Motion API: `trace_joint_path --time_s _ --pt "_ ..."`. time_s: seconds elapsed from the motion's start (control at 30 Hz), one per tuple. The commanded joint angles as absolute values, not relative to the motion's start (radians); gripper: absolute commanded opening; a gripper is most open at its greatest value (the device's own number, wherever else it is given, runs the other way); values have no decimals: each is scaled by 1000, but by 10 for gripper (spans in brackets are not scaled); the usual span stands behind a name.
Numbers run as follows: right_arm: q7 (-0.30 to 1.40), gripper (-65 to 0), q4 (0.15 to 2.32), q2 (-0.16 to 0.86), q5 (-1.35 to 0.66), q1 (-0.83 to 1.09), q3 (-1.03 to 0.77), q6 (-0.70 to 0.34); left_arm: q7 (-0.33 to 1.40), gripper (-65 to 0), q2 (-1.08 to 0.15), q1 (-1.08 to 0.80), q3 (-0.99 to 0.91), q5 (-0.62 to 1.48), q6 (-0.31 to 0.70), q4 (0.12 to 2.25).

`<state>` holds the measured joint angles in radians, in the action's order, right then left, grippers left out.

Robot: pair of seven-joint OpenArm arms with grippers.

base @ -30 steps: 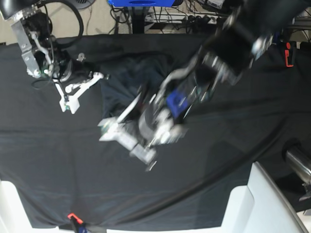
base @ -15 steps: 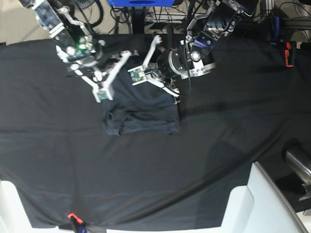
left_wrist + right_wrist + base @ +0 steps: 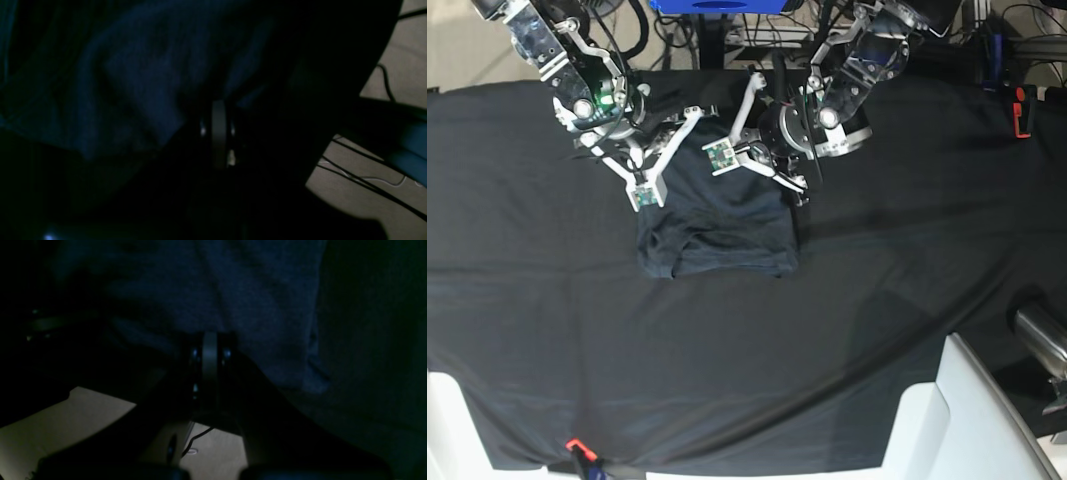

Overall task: Fold the T-shirt properly
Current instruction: 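Press the folded stack flat with both grippers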

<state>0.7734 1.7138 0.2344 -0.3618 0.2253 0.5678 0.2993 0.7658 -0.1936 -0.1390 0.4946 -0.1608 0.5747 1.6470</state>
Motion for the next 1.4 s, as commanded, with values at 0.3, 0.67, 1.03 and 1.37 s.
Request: trace_joint_path --time_s 0.3,0.67,1.03,1.37 --pt "762 -644 1733 236 -363 225 567 297 754 -650 -251 -197 489 -159 570 1699" --pt "763 -644 1770 236 -363 225 567 297 760 -650 -265 -200 487 -159 570 1813" --pt "766 -644 1787 236 -363 193 568 297 754 -650 -220 -166 487 -157 568 1742" --pt "754 -644 1707 236 -363 189 567 295 754 -650 -232 -176 487 -159 568 1678"
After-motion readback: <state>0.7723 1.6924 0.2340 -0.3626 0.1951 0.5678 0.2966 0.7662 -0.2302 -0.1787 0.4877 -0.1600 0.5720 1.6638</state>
